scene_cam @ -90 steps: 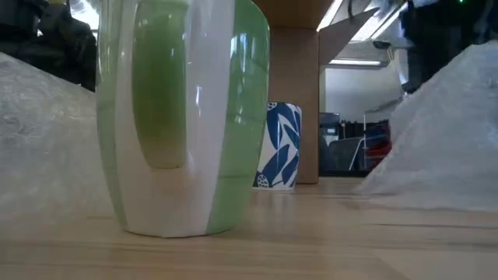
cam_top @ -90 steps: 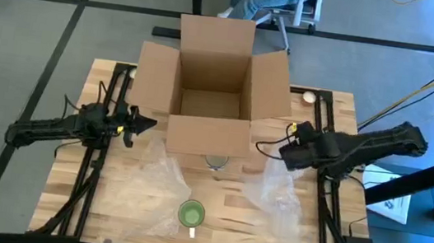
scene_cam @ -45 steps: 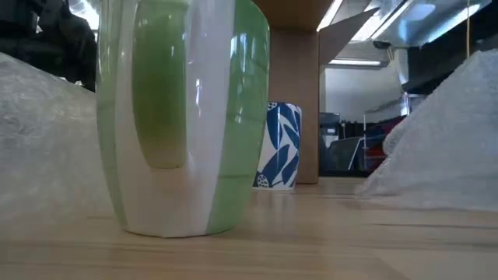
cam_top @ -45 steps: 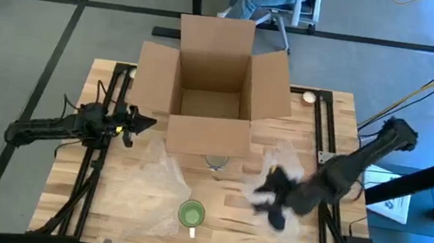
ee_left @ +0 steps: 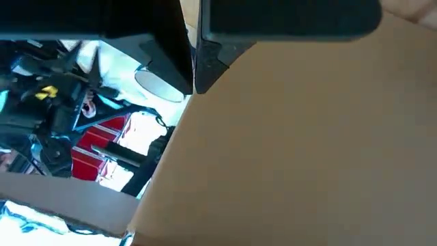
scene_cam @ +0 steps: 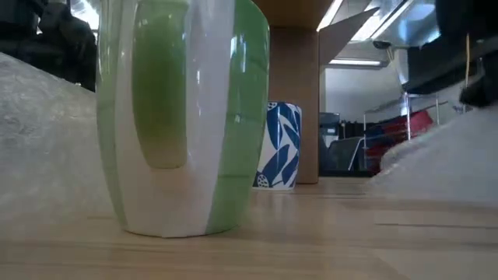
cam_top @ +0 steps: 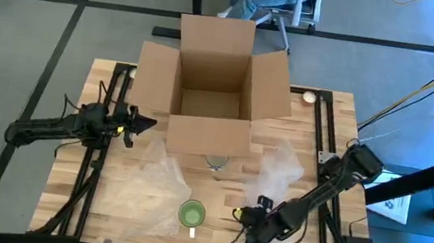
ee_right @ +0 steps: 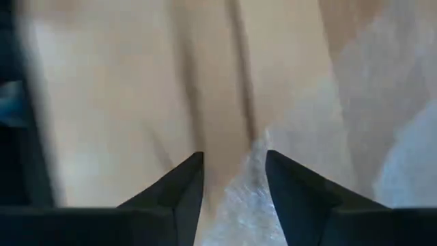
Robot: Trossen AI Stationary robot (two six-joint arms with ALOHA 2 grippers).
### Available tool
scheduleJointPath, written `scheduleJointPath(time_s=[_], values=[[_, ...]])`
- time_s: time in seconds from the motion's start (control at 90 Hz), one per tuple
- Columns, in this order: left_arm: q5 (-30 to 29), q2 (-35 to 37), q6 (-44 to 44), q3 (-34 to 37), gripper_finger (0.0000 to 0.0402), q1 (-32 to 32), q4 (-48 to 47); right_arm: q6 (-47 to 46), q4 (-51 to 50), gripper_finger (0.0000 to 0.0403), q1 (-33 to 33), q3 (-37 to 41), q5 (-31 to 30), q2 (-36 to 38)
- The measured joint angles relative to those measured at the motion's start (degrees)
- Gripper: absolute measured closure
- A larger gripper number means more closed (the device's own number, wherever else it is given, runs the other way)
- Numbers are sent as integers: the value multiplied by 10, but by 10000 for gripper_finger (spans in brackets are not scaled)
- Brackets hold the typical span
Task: Wrap mug
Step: Prepare the right transparent bubble wrap
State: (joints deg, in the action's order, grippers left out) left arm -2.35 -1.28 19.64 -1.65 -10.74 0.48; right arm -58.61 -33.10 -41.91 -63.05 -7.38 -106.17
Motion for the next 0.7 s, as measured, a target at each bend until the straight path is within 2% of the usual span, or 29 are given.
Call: scheduleJointPath(time_s=[0.144,0.278,0.378,0.467,0.544,0.7], values=[[0,0,0,0,402,0,0,-4,22,272,5,0,9,-8],[0,0,8,0,402,0,1,87,136,272,16,-1,45,-3],[5,0,21,0,402,0,0,144,157,272,24,-34,65,13],[9,0,28,0,402,0,1,173,109,272,29,-71,32,41],[14,0,28,0,402,0,1,176,17,272,28,-97,-13,68],[18,0,29,0,402,0,2,102,-195,272,11,-140,-145,122]])
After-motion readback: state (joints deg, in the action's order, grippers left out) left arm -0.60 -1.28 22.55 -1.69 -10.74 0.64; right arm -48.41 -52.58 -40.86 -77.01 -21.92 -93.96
